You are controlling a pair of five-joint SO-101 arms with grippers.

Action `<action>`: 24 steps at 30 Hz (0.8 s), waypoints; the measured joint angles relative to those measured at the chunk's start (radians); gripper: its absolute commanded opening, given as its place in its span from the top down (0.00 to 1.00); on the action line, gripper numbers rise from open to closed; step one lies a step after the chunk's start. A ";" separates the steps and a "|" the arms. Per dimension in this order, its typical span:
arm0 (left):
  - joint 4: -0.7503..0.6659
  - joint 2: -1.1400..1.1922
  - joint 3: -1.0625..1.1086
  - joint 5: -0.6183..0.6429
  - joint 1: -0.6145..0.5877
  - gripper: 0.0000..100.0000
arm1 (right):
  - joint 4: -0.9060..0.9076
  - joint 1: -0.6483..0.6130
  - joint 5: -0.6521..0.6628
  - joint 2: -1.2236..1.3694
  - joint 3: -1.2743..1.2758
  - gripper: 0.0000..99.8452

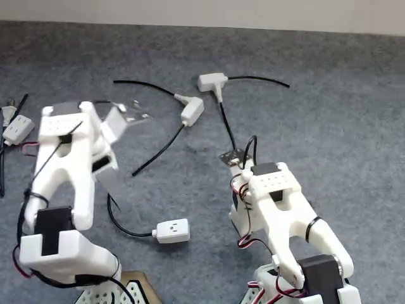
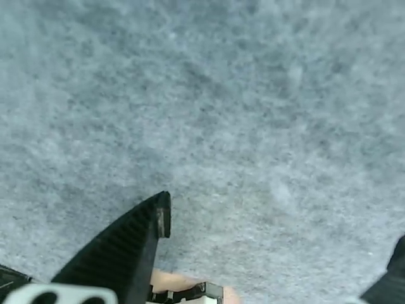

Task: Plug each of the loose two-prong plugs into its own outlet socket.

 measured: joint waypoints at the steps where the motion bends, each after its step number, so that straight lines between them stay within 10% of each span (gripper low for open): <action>1: 0.046 0.000 0.000 0.002 0.023 0.33 | 0.002 -0.008 0.000 0.000 0.000 0.51; 24: -0.158 0.000 0.029 0.080 -0.236 0.32 | 0.072 -0.563 0.072 -0.173 -0.241 0.51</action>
